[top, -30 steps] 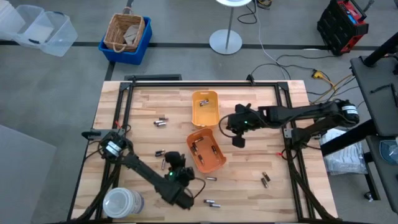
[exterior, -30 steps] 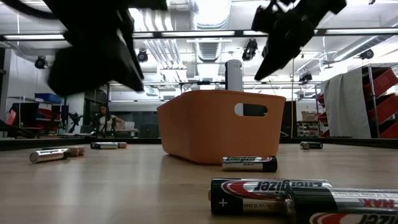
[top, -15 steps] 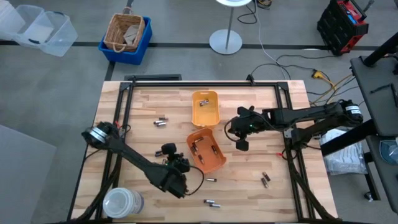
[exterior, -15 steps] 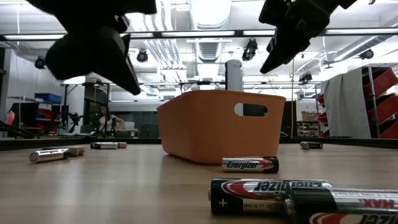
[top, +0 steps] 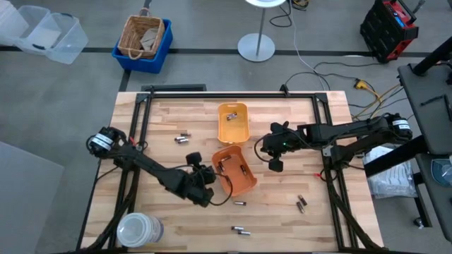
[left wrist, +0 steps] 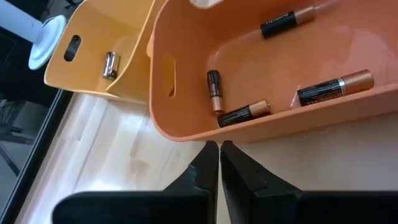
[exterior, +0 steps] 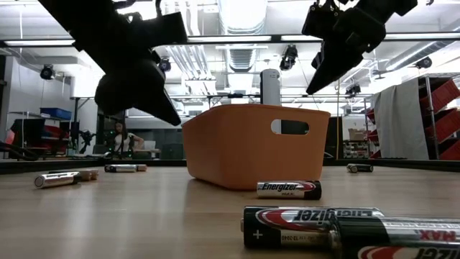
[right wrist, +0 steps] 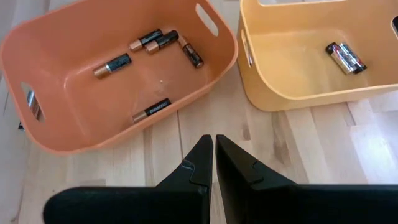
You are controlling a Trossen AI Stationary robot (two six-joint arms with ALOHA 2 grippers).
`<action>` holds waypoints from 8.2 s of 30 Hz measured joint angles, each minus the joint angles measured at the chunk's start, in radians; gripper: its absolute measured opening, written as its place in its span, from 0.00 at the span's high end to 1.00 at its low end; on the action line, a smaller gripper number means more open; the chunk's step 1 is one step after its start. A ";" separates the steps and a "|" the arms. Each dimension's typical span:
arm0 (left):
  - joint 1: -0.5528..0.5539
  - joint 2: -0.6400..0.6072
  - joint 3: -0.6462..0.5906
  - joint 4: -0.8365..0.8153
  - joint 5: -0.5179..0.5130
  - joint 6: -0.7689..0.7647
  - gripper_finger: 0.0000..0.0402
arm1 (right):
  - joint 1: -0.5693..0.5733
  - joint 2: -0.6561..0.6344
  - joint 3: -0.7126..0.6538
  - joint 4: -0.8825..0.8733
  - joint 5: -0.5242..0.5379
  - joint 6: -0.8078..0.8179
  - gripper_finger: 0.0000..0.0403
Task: Sort batteries
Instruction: Adjust the orange bin, then put the silver battery into the yellow bin
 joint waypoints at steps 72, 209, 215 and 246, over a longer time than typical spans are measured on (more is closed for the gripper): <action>0.127 0.016 -0.096 0.195 0.013 0.181 1.00 | 0.331 0.193 -0.260 0.419 0.043 0.406 0.97; -0.008 0.048 -0.002 0.098 0.142 -0.112 1.00 | 0.239 0.387 -0.261 0.653 0.178 0.171 0.97; -0.087 0.038 0.017 0.089 0.217 -0.134 1.00 | 0.239 0.376 -0.258 0.520 0.200 0.225 0.97; -0.209 0.395 0.482 0.135 0.069 0.081 1.00 | 0.360 0.000 -0.265 0.419 0.212 0.256 0.97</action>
